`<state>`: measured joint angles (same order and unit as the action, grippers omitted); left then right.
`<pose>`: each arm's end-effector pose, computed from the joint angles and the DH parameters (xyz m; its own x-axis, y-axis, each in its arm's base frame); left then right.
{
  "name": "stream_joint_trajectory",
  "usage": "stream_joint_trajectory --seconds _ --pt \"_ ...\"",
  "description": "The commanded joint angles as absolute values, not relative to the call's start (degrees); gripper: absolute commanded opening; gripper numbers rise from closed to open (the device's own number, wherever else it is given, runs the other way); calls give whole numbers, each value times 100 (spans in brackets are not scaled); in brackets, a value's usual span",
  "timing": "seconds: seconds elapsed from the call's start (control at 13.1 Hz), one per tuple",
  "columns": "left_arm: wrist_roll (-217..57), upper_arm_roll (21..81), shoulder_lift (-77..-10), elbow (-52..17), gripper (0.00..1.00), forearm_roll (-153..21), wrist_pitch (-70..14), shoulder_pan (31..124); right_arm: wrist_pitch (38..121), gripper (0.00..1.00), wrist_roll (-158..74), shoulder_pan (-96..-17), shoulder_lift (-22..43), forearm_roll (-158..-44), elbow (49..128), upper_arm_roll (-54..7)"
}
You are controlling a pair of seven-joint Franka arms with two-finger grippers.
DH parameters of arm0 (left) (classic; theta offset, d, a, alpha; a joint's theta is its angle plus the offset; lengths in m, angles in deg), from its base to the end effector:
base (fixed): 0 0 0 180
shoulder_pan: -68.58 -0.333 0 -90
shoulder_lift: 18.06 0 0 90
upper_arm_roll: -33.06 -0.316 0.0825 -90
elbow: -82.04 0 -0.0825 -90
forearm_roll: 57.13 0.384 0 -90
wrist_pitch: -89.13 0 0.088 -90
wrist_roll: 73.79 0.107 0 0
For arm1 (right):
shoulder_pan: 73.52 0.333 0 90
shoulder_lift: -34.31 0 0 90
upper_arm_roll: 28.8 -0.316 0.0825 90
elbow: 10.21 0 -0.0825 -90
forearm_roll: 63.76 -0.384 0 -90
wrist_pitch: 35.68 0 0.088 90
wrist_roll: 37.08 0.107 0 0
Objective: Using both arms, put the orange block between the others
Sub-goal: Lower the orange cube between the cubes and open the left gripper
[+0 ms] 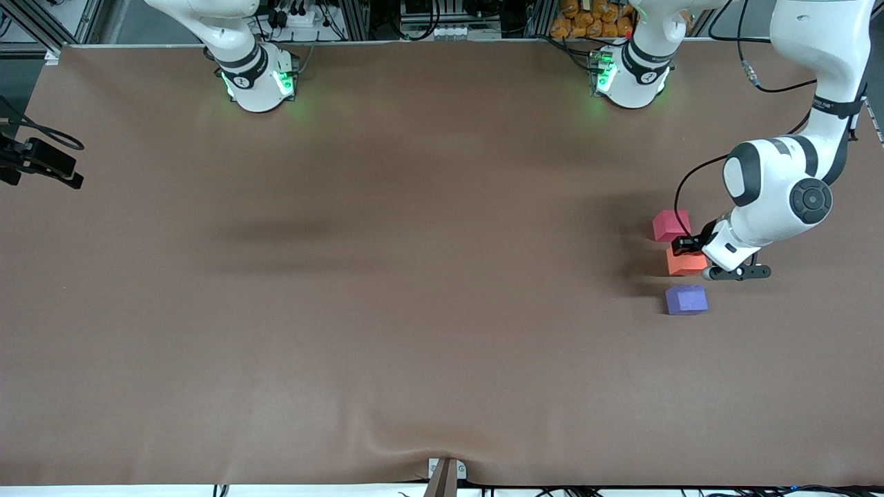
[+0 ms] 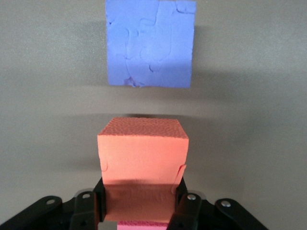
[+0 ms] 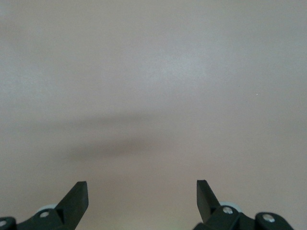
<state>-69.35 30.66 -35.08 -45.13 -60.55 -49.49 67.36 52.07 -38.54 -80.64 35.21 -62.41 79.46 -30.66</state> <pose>0.5391 0.0341 0.2330 0.9950 0.0296 -0.0950 0.0326 -0.9990 0.0301 0.5432 -0.0525 0.6325 0.9976 -0.0672 -0.0184 -0.0668 -0.9975 0.0236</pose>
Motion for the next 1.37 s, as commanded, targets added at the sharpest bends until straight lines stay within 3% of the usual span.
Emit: stream_joint_trajectory --seconds 0.0,0.31,0.46,0.53,0.61,0.69,1.07,1.3 --pt "-6922 3113 -3660 -4549 25 -5915 -5228 6682 5142 100 -3840 -8152 3537 -6244 7900 -3152" --pt "-6922 3122 -3730 -4540 27 -5924 -5264 6682 5142 100 -3840 -8152 3537 -6244 7900 -3152" --pt "-6930 3122 -3801 -4505 34 -5959 -5273 6700 5142 100 -3840 -8152 3537 -6244 7900 -3152" --pt "-6939 3122 -3836 -4487 49 -5976 -5273 6709 5151 100 -3840 -8152 3537 -6244 7900 -3152" --pt "-6931 3122 -3845 -4487 90 -5977 -5273 6700 5142 100 -3840 -8152 3537 -6244 7900 -3152" --pt "-6922 3122 -3828 -4487 100 -5977 -5264 6700 5142 100 -3840 -8152 3537 -6244 7900 -3152" --pt "-6878 3113 -3548 -4373 100 -5977 -5011 6691 5151 100 -3840 -8143 3537 -6244 7900 -3152" --pt "-6887 3122 -3353 -3577 100 -5977 -3828 6700 5151 100 -3840 -8143 3537 -6244 7900 -3152"
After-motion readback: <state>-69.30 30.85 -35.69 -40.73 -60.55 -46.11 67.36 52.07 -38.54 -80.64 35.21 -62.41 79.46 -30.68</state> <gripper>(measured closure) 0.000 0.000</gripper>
